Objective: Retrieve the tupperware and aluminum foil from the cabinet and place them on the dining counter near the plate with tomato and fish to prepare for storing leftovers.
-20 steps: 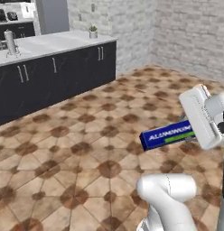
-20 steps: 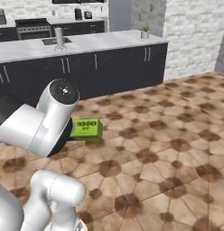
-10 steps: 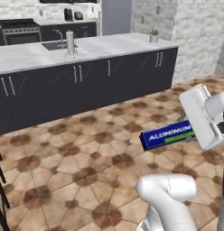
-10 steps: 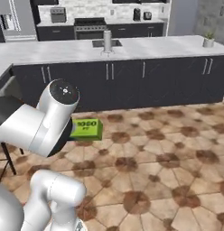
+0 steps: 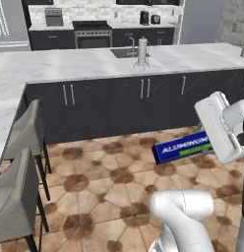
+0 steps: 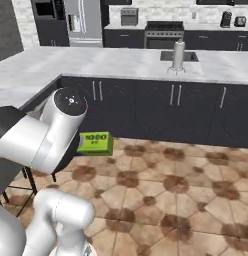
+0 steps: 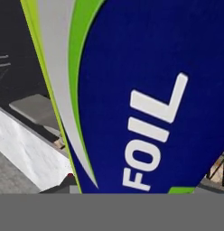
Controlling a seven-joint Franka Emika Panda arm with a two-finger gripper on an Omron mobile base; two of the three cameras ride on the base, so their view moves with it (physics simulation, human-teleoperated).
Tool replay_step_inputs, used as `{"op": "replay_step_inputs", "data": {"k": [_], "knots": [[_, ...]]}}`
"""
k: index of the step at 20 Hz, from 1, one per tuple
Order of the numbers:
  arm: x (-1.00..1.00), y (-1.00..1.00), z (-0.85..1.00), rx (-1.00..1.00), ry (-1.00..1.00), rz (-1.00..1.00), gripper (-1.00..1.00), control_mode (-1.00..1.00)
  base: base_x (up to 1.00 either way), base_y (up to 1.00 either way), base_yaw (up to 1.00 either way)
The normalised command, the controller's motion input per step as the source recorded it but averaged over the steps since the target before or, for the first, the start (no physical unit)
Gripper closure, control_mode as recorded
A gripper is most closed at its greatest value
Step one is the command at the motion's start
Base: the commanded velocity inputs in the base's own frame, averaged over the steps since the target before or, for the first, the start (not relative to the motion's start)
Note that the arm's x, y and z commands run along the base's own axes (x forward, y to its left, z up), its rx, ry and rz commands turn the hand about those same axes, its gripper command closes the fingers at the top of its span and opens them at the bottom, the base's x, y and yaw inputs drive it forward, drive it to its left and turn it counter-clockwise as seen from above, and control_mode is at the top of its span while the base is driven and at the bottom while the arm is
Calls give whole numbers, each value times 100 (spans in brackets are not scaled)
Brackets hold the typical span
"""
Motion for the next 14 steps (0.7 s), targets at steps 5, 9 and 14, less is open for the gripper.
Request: {"op": "replay_step_inputs", "data": {"k": [5, 9, 14], "knots": [[0, 0, 0, 0, 0, 0, 100, 100, 100, 0, 53], [0, 0, 0, 0, 0, 0, 100, 100, 100, 0, 60], [0, 0, 0, 0, 0, 0, 100, 100, 100, 0, 68]]}}
